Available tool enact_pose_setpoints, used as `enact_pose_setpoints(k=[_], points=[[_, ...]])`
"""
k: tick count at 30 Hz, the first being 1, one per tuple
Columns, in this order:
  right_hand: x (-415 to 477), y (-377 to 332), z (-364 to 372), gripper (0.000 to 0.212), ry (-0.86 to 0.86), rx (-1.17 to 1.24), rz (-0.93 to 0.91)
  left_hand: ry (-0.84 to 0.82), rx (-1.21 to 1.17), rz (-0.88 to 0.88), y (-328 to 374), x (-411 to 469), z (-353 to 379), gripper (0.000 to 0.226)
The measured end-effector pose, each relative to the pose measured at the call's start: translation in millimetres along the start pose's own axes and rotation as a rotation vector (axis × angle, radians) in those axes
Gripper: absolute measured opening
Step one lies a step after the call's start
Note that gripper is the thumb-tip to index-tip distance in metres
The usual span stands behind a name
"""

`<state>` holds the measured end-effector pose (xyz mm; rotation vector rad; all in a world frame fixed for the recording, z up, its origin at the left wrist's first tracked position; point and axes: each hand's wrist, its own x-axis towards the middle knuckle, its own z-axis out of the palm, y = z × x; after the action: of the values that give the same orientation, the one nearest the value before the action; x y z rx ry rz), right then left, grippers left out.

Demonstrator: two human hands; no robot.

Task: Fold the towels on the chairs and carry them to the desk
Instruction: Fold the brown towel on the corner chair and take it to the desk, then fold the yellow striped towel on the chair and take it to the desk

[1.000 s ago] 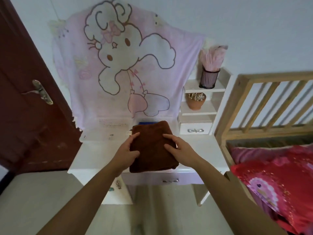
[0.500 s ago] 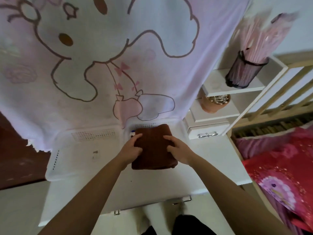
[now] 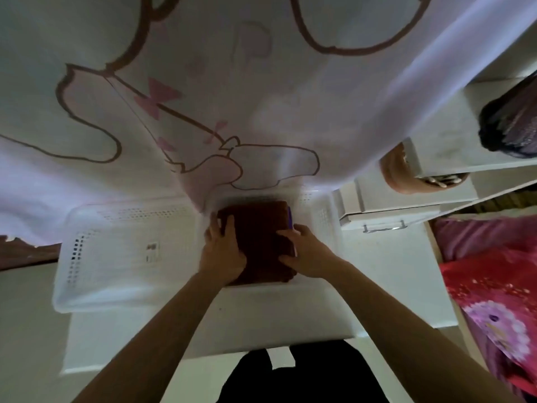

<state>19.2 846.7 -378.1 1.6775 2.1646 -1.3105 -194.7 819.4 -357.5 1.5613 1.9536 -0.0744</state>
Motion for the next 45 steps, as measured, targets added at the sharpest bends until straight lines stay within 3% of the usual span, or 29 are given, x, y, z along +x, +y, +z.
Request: enact_pose_setpoints(k=[2,5,9,18,22,26,29,39,45], points=[[-0.4,-6.0,-6.3,0.080,0.046,-0.142,-0.100,0.129,0.136,0.129,0.7,-2.3,4.0,0.085],[3.8,-19.8,-6.4,0.093,0.034,-0.401,-0.201,0.143,0.144,0.320,-3.0,5.3,21.3,0.088],[16.9,-16.8,14.9,0.098,-0.044,-0.472,-0.152,0.052,0.084,0.255,-16.0,16.6,46.4,0.086],[7.9,-11.8,17.7,0.095,0.032,-0.511,-0.117,0.024,0.052,0.316,-22.7,16.2,34.5,0.079],[-14.6,-20.7,-0.1,0.077,0.226,-0.327,-0.046,0.154,0.009,0.360,-16.5,1.5,-1.0,0.073],[-43.8,-30.3,-6.5,0.068,0.550,-0.375,-0.056,0.406,0.085,0.494,-25.9,-23.6,-23.6,0.070],[-71.2,-34.1,4.1,0.062,0.760,-0.382,-0.012,0.463,0.094,0.553,-25.1,-40.3,-26.3,0.070],[-194.5,-23.0,45.8,0.064,0.950,-0.292,0.220,0.569,0.129,0.688,41.4,-122.6,-50.8,0.062],[-344.8,7.8,80.4,0.065,1.105,-0.222,0.390,0.537,0.117,0.909,98.6,-216.6,1.4,0.071]])
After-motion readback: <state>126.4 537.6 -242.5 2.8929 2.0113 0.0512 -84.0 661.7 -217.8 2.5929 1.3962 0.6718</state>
